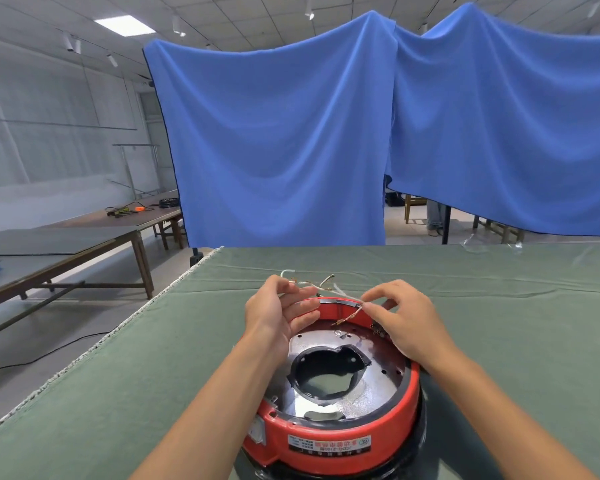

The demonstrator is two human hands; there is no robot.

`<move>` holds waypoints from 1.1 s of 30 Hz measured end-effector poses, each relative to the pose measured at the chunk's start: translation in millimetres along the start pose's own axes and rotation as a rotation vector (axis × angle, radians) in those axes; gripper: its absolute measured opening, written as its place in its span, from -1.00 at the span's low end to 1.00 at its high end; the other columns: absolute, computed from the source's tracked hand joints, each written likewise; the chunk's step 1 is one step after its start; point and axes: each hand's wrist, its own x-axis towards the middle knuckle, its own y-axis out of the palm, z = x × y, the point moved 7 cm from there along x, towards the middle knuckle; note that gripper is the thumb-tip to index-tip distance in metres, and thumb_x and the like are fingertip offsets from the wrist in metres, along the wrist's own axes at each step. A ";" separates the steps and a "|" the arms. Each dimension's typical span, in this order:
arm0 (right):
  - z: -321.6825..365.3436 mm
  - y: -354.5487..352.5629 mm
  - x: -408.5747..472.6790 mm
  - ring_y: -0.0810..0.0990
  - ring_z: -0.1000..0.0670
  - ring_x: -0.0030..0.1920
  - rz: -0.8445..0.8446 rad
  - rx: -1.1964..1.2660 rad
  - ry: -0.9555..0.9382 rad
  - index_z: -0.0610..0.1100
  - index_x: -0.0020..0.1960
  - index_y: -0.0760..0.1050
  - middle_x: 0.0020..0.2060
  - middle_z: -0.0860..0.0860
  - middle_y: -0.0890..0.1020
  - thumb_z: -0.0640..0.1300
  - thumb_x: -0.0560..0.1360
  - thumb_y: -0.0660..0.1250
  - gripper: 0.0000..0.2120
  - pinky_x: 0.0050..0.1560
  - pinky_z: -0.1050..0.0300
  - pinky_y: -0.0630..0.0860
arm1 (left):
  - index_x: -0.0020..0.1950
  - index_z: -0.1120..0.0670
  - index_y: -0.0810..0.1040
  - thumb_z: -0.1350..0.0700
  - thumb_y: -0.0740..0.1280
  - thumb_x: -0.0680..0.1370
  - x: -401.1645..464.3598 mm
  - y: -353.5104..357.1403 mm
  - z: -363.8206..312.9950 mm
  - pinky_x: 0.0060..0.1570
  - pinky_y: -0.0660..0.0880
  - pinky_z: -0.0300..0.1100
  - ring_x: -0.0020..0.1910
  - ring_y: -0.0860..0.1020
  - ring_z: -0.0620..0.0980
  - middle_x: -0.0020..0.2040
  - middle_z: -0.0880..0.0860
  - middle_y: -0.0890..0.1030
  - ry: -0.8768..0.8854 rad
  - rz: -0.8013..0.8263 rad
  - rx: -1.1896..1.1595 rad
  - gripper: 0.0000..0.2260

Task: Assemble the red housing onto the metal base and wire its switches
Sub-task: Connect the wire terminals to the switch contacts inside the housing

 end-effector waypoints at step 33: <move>-36.4 -22.0 8.3 0.57 0.11 -0.41 -0.253 0.269 0.214 -0.02 -0.28 0.65 -0.40 0.11 0.64 -0.18 0.40 0.47 -0.89 -0.33 0.15 0.50 | -0.07 0.27 0.39 0.32 0.03 0.65 3.0 0.1 -5.4 -0.52 0.56 -0.23 -0.43 0.66 -0.01 -0.42 0.12 0.65 0.102 -0.017 -0.168 -0.81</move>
